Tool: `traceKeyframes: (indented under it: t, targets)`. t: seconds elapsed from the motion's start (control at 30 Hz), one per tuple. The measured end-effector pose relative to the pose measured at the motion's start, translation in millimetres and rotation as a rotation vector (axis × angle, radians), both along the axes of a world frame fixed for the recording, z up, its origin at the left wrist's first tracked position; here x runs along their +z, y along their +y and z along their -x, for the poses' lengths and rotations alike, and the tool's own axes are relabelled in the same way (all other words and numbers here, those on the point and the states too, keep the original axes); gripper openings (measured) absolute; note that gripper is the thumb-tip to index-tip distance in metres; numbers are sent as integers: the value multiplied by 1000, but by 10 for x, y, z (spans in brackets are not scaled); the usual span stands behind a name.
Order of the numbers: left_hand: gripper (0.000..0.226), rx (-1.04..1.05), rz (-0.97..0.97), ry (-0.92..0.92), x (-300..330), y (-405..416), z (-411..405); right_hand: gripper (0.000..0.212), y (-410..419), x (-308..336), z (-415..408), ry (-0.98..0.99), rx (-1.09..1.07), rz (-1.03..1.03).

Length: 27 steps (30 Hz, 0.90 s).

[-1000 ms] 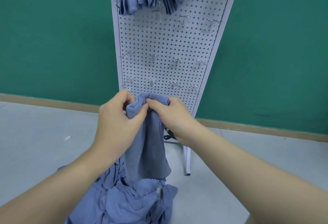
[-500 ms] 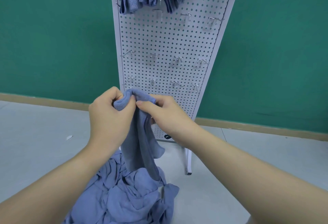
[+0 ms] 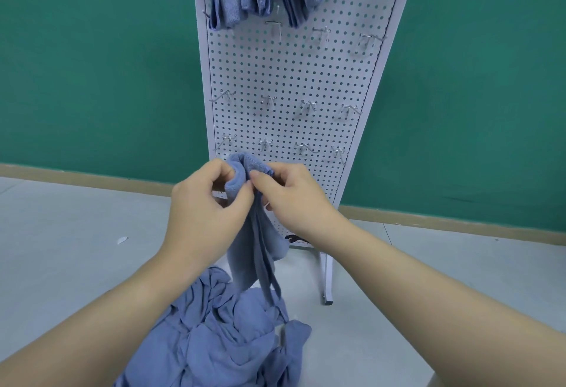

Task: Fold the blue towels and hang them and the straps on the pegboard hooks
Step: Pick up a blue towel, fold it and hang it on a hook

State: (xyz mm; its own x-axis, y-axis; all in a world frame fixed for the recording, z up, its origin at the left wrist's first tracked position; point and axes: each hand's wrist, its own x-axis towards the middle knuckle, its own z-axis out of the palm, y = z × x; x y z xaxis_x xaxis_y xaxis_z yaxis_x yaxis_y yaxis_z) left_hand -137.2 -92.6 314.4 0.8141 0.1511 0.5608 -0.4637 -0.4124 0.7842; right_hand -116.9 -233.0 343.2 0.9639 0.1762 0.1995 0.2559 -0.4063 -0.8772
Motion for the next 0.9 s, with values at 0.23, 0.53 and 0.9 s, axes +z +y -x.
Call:
traceKeyframes:
  t: [0.23, 0.53, 0.9]
  targets:
    - [6, -249, 99, 21, 6, 1, -7, 37, -141, 78, -55, -4, -29, 33]
    - [5, -223, 161, 71, -20, -26, -70, 33, -195, 115, -22, -61, 47, 163]
    - [7, -192, 241, 127, -27, 24, -91, 31, -180, 127, 29, -13, 117, 136]
